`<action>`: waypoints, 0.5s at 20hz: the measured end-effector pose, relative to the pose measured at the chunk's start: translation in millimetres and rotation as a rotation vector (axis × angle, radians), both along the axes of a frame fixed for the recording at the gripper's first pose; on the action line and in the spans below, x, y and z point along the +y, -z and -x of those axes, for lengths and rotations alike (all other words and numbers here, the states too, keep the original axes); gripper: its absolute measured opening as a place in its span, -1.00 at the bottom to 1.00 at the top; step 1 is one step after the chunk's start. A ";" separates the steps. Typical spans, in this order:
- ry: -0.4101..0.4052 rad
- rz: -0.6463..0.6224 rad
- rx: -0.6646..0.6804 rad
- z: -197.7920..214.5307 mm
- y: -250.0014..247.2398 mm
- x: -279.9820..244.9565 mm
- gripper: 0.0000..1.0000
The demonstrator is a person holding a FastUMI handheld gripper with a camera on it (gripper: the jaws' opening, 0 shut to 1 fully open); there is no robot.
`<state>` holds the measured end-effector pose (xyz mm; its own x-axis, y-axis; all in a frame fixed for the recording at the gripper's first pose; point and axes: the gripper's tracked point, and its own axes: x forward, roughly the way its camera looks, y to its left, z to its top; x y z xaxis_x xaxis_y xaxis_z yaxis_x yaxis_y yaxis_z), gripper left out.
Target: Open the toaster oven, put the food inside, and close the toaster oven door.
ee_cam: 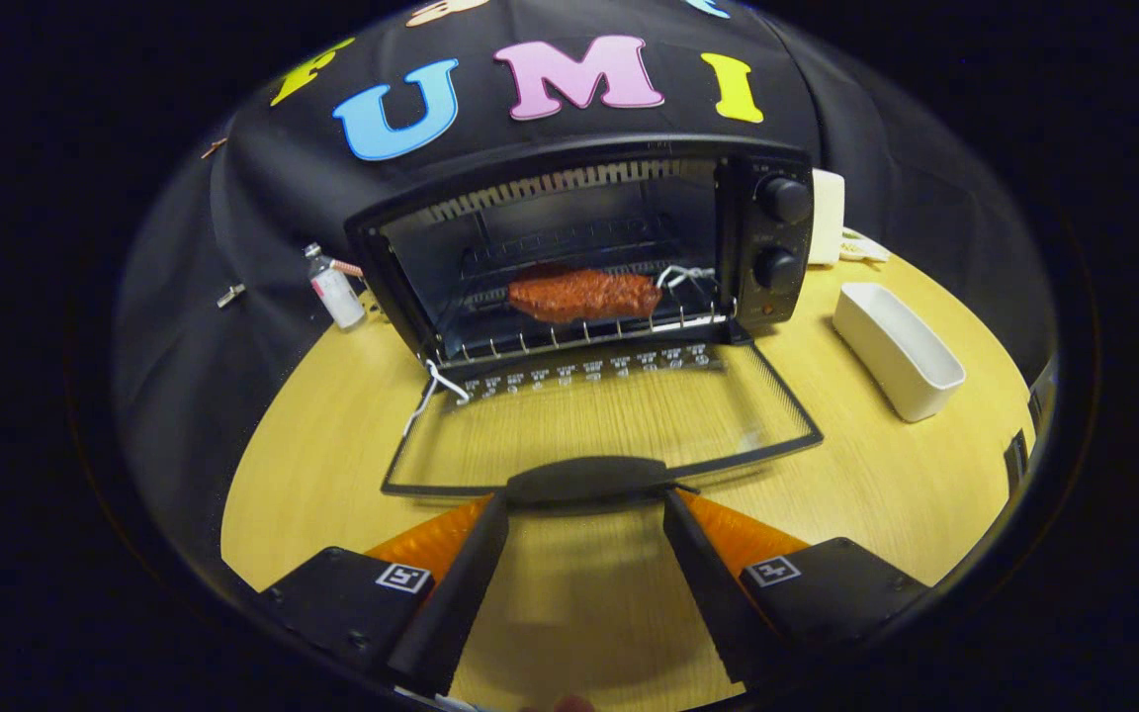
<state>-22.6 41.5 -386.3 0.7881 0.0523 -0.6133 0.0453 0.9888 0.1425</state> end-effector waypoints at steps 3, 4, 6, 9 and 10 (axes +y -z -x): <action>-0.015 0.030 -0.037 3.1 -20.3 1.0 0.97; -0.020 0.041 -0.052 3.0 -28.2 1.5 0.97; -0.025 0.050 -0.081 2.3 -44.2 3.2 0.97; -0.041 0.047 -0.153 -15.0 -74.7 9.2 0.97; -0.046 0.048 -0.170 -25.6 -83.8 9.6 0.97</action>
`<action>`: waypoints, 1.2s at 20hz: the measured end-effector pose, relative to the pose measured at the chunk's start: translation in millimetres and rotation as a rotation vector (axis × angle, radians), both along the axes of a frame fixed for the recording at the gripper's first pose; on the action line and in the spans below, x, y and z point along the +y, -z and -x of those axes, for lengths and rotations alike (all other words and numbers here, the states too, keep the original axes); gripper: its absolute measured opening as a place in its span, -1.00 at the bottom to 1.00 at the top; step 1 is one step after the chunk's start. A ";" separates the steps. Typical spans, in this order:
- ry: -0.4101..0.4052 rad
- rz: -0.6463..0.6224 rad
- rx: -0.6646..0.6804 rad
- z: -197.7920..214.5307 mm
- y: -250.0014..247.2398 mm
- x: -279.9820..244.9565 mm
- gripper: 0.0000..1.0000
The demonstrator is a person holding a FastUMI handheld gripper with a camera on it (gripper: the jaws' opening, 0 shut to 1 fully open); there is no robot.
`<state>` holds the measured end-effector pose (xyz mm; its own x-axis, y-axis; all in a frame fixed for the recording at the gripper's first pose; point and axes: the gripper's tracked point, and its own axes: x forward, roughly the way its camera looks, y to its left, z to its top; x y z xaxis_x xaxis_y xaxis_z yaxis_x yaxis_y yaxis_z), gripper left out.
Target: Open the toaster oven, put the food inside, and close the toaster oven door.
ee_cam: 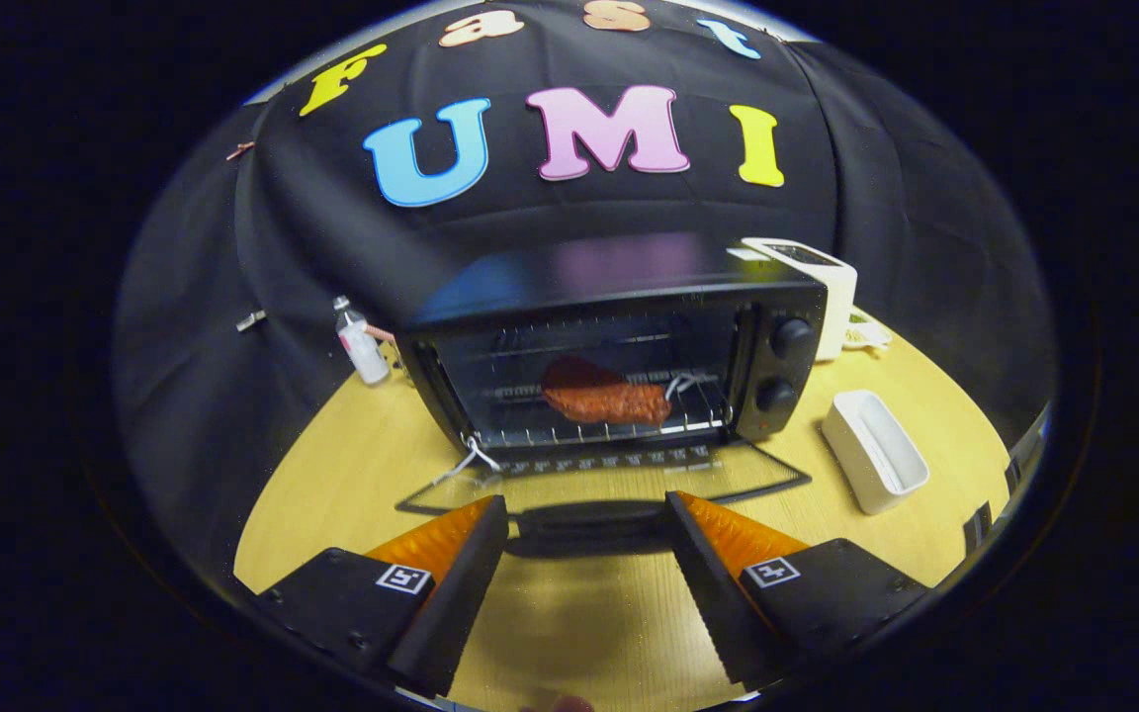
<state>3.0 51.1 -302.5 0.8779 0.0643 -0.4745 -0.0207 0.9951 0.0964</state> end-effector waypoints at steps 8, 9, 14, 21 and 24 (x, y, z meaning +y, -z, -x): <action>0.015 -0.005 -0.040 -24.9 -27.0 11.0 0.97; 0.022 0.010 -0.007 -7.5 -10.1 8.8 0.97; 0.042 0.012 0.197 51.9 86.1 2.4 0.97; 0.023 0.007 0.256 36.7 118.8 8.1 0.97; 0.033 -0.022 0.242 32.8 114.3 8.0 0.97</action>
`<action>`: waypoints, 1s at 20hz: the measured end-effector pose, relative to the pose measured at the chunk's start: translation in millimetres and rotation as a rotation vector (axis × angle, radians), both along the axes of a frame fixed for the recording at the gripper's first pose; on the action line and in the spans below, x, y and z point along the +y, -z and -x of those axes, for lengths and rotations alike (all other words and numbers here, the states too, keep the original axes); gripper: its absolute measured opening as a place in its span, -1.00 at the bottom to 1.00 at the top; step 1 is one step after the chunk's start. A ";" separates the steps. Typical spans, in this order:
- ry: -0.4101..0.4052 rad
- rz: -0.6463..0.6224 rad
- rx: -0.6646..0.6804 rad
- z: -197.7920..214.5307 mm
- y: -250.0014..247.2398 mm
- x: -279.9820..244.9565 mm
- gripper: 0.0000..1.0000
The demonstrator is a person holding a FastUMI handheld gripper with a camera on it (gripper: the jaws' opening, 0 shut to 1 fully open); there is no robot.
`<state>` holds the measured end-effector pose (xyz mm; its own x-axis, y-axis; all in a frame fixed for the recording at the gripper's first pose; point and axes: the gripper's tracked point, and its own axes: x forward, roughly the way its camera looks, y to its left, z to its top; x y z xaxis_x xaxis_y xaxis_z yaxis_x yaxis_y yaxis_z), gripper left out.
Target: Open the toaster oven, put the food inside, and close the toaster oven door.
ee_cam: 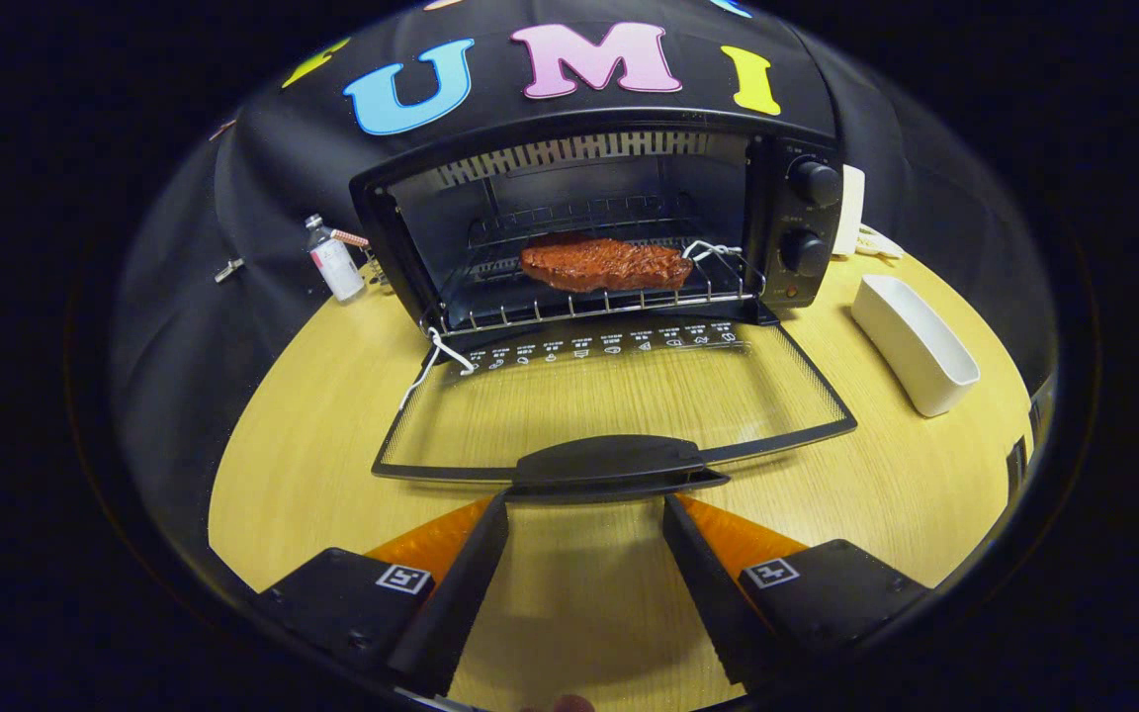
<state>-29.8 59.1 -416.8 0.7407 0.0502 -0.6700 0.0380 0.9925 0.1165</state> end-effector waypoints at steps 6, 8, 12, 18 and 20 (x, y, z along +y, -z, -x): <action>-0.041 0.054 -0.056 8.3 -25.3 1.2 0.96; -0.051 0.067 -0.082 9.1 -36.1 2.1 0.96; -0.042 0.060 -0.169 5.2 -72.0 3.0 0.97; -0.029 0.045 -0.294 -26.3 -125.3 1.2 0.91; -0.029 0.033 -0.296 -41.7 -127.4 4.8 0.92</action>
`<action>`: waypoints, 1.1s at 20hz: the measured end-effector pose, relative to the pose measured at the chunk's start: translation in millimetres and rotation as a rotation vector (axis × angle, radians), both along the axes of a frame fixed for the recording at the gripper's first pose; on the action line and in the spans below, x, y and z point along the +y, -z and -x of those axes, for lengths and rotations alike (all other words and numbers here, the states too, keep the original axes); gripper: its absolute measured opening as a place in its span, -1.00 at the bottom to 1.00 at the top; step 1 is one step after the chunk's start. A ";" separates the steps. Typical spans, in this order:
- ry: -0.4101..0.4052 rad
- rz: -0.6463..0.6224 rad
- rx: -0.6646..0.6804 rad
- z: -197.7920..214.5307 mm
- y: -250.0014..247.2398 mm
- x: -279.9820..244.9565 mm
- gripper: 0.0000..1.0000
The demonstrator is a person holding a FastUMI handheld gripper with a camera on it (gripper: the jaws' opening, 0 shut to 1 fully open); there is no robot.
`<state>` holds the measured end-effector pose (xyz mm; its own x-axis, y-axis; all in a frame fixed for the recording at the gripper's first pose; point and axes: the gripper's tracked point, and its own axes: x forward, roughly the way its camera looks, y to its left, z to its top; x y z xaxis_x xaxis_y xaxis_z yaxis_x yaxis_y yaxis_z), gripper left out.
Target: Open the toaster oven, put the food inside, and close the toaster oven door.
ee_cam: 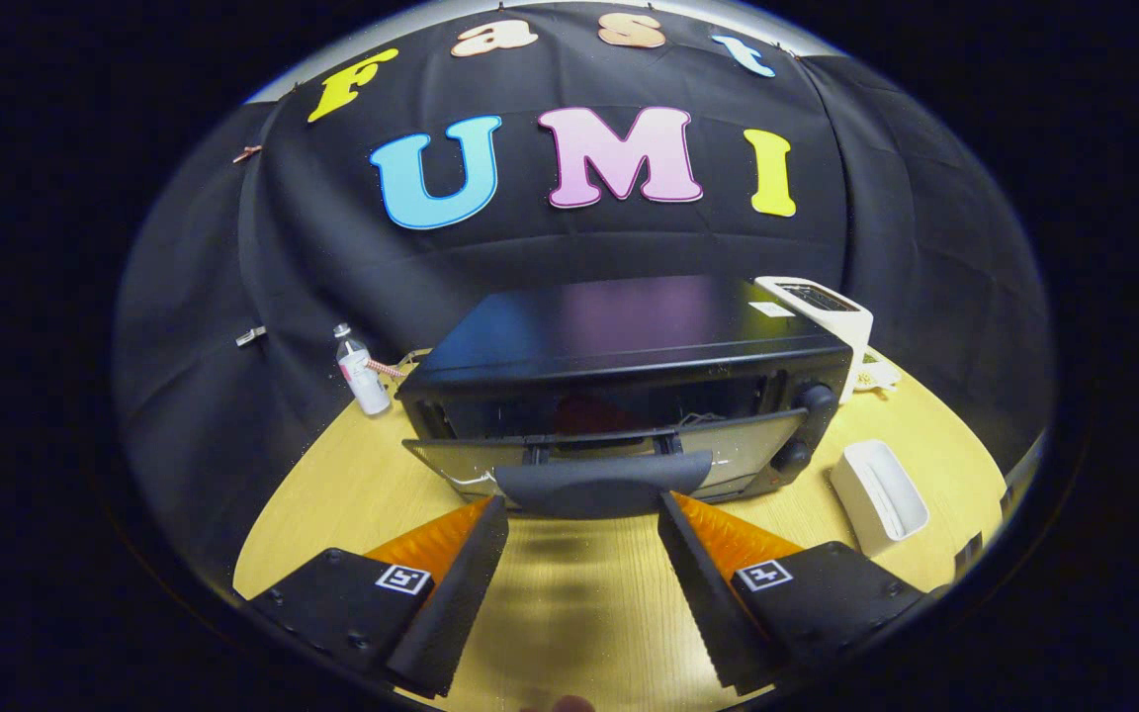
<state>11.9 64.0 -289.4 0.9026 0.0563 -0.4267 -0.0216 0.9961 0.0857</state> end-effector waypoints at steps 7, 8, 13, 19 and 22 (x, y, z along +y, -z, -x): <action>0.033 0.007 -0.024 -16.3 -9.6 -16.0 0.97; 0.035 0.012 -0.022 -13.7 -11.8 -18.0 0.97; 0.050 0.078 -0.052 -1.5 -39.4 -41.4 0.97; 0.030 0.175 -0.201 3.5 -126.3 -70.6 0.97; 0.024 0.195 -0.295 2.4 -182.5 -77.4 0.96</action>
